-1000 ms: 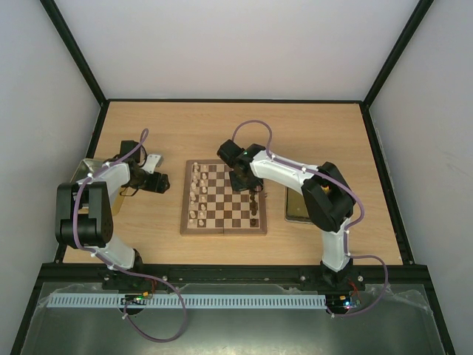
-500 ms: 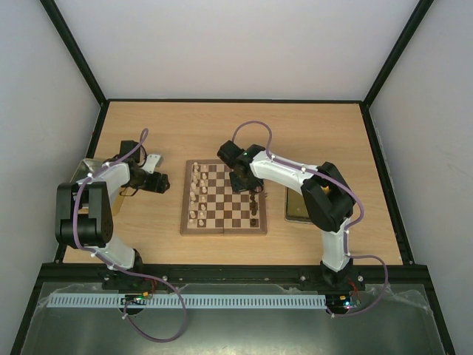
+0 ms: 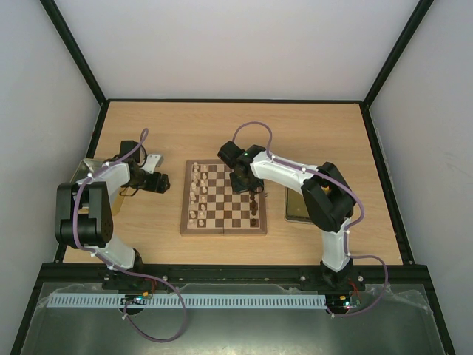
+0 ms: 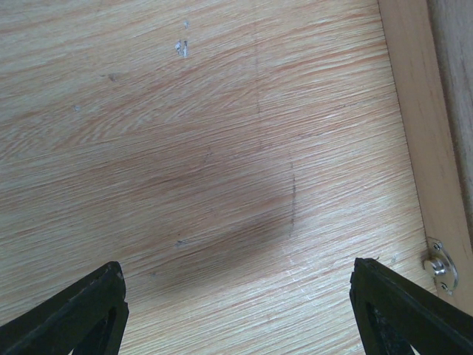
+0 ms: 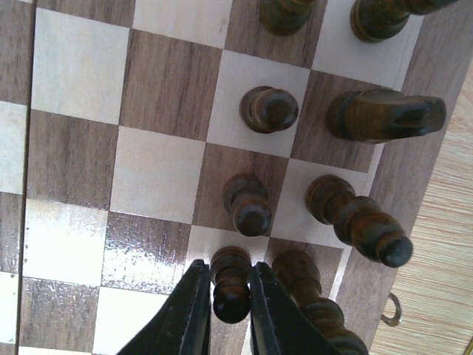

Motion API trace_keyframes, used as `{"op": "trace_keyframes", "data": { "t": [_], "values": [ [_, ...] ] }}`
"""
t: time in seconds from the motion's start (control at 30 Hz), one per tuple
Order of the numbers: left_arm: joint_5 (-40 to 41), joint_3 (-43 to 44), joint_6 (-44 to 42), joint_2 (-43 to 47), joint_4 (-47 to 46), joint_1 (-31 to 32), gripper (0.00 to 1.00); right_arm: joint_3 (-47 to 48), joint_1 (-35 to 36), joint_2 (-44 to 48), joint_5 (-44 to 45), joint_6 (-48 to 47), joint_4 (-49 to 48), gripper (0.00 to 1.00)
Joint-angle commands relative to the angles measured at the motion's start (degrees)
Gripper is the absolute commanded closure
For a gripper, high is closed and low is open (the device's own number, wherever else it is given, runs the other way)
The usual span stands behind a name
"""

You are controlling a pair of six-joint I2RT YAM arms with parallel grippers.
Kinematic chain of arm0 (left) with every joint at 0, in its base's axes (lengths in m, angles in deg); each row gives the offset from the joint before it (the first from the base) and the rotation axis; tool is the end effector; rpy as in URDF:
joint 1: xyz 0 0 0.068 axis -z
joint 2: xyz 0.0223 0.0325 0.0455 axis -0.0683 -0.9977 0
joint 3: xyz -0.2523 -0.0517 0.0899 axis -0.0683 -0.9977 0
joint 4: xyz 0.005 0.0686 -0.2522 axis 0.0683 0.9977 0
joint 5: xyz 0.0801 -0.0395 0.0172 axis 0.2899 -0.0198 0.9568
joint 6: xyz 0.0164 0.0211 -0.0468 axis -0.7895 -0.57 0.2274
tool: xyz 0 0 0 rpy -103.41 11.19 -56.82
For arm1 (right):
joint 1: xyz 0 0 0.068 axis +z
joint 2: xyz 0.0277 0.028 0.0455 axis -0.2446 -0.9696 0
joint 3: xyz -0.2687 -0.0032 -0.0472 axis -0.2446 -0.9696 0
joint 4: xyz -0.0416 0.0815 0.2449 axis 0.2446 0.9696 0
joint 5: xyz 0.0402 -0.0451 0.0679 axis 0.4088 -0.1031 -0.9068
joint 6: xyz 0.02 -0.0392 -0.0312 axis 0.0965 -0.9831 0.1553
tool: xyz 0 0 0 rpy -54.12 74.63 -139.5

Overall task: Set up the chess pieces on the board
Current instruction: Place the chess piece on the chessboard.

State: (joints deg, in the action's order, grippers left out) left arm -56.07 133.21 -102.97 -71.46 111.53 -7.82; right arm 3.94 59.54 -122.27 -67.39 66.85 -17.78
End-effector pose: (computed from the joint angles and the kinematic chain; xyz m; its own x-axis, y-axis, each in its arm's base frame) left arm 0.2915 0.0091 0.1591 -0.8769 0.1674 -0.4505 0.2706 0.9467 -0.1749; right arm 0.2744 0.2773 0.1890 -0.9478 -0.2291 -0.2218 -0.2584 0.9594 0.1132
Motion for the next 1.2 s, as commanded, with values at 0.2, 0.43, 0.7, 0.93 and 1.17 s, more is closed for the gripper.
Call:
{"op": "trace_keyframes", "data": {
  "t": [0.2, 0.43, 0.7, 0.93, 1.17],
  "values": [
    [-0.6, -0.5, -0.7, 0.7, 0.2, -0.2, 0.18, -0.5, -0.1, 2.5, -0.7, -0.2, 0.5, 0.8],
    [-0.5, -0.5, -0.6, 0.5, 0.2, -0.2, 0.18, -0.1, -0.2, 3.1, -1.2, -0.2, 0.4, 0.78],
    [-0.3, -0.4, -0.6, 0.3, 0.2, -0.2, 0.18, -0.1, -0.2, 4.6, -1.2, -0.2, 0.7, 0.77],
    [0.0, -0.4, -0.5, 0.1, 0.2, -0.2, 0.18, 0.1, -0.3, 9.6, 2.8, 0.6, 1.9, 0.78],
    [-0.5, -0.2, -0.4, 0.4, 0.6, -0.1, 0.18, -14.6, -9.9, 20.2, 6.2, 5.2, -3.6, 0.78]
  ]
}}
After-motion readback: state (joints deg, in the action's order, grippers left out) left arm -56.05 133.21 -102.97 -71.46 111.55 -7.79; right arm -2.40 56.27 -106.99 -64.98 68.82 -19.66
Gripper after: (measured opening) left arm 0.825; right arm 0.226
